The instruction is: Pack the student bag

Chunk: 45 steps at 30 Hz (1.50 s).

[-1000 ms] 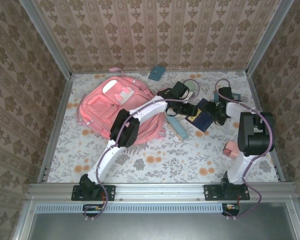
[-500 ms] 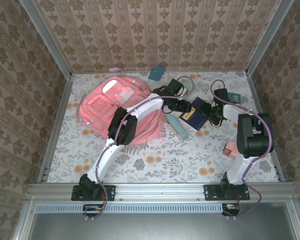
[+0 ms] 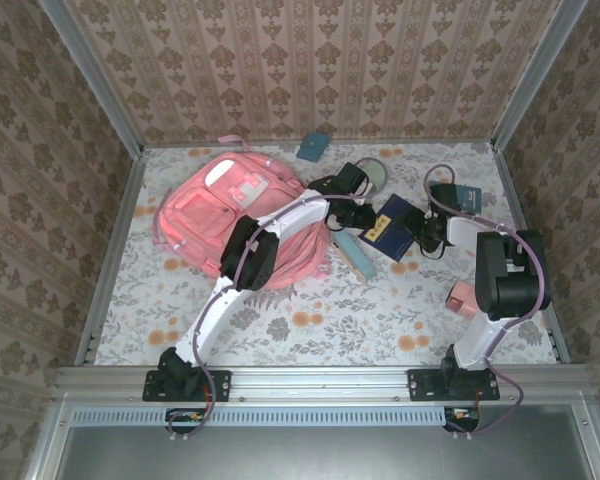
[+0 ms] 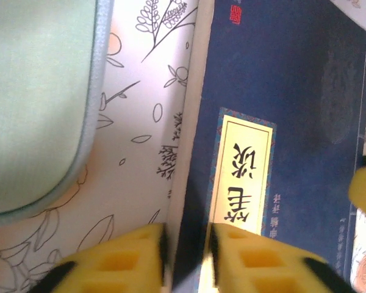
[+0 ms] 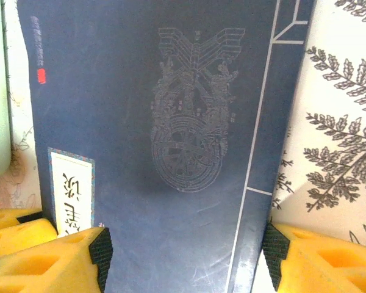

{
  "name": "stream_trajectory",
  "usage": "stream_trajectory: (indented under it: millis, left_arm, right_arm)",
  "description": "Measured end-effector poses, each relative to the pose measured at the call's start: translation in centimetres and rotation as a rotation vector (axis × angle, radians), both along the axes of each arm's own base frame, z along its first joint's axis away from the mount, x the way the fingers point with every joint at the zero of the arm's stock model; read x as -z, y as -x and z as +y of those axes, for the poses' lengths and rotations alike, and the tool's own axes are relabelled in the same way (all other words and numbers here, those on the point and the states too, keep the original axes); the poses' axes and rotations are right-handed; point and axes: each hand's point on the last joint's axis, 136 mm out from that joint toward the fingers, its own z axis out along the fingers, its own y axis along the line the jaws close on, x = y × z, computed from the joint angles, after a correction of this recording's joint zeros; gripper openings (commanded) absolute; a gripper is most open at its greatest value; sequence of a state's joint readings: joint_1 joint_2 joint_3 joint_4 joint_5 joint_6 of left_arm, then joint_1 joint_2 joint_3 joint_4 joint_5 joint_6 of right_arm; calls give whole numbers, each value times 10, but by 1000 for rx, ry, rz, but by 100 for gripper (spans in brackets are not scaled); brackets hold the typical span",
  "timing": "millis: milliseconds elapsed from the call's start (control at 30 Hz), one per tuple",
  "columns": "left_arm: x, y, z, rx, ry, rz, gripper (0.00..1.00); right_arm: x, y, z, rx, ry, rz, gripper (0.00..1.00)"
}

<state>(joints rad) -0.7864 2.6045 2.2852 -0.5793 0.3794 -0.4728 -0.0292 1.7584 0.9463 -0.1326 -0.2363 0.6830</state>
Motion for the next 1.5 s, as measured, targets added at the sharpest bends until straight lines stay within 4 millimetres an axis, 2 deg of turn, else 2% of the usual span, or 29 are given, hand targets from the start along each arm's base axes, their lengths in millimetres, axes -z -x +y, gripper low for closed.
stream_trajectory:
  millis: [233,433,533,633,733,800,867,1000,1100,1233,1300,1433,1500]
  left_arm:
    - [1,1,2,-21,32,62,18]
    - [0,-4,11,-43,33,93,18]
    - [0,-7,16,-54,32,103,18]
    - [0,-7,17,-54,36,110,18]
    - [-2,0,12,-35,55,134,18]
    - [-2,8,6,-15,64,150,18]
    - [-2,17,1,5,69,162,18]
    - [-3,27,-6,27,77,175,18]
    - [-4,27,-6,28,79,176,18]
    - [-4,27,-6,30,81,181,19]
    - [-3,27,-6,30,81,180,23]
    - [-5,27,-4,30,77,177,36]
    - [-12,26,-2,25,78,166,44]
  right_arm:
    - [-5,-1,0,44,-85,-73,64]
    - [-14,0,10,60,-171,-127,58]
    - [-31,-4,15,61,-218,-187,57]
    - [-58,-14,21,44,-271,-277,56]
    - [-76,-19,35,-4,-329,-333,55]
    - [-74,-16,47,-39,-358,-318,51]
    - [-67,-13,52,-49,-363,-279,50]
    - [-45,-6,52,-50,-344,-186,46]
    - [-35,3,50,-54,-317,-140,42]
    - [-25,12,45,-59,-267,-89,16]
    - [-26,12,43,-76,-245,-83,1]
    - [-32,11,39,-81,-236,-92,0]
    - [-38,11,37,-78,-234,-104,0]
